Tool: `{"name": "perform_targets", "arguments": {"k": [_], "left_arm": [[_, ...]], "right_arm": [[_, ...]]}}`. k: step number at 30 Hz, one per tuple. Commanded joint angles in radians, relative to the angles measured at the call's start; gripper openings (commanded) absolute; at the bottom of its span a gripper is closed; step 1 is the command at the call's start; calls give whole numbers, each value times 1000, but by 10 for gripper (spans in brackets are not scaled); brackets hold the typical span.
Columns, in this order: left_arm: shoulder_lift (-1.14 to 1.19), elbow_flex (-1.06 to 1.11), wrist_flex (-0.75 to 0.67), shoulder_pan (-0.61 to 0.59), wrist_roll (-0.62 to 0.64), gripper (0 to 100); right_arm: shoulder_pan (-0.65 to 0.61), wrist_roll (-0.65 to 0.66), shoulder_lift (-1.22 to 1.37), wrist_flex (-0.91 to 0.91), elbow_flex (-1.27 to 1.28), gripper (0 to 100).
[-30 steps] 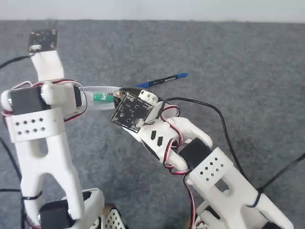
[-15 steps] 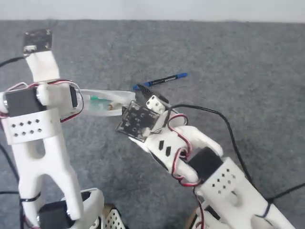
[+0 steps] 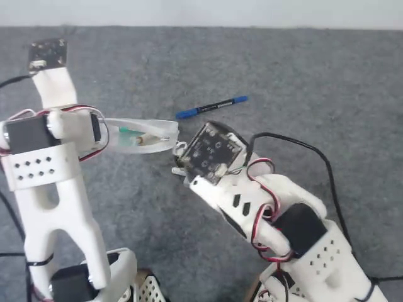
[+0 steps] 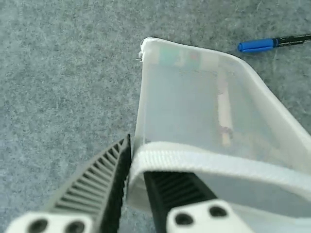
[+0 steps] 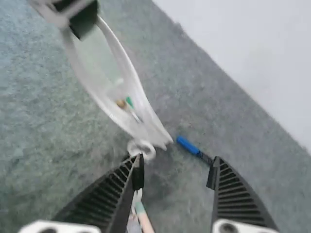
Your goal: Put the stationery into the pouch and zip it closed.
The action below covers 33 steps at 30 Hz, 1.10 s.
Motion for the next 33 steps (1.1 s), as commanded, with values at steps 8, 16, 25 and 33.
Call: {"name": "perform_targets", "arguments": {"k": [8, 16, 25, 33], "left_arm": [[-15, -56, 11, -132, -3, 9], [-15, -54, 11, -141, -3, 9], [-15, -53, 11, -150, -3, 9], [-15, -53, 11, -150, -3, 9]], "right_arm": [[168, -87, 111, 30, -46, 221], [282, -295, 501, -38, -235, 221], [364, -543, 940, -45, -578, 220], [380, -713, 1288, -45, -881, 220]]}}
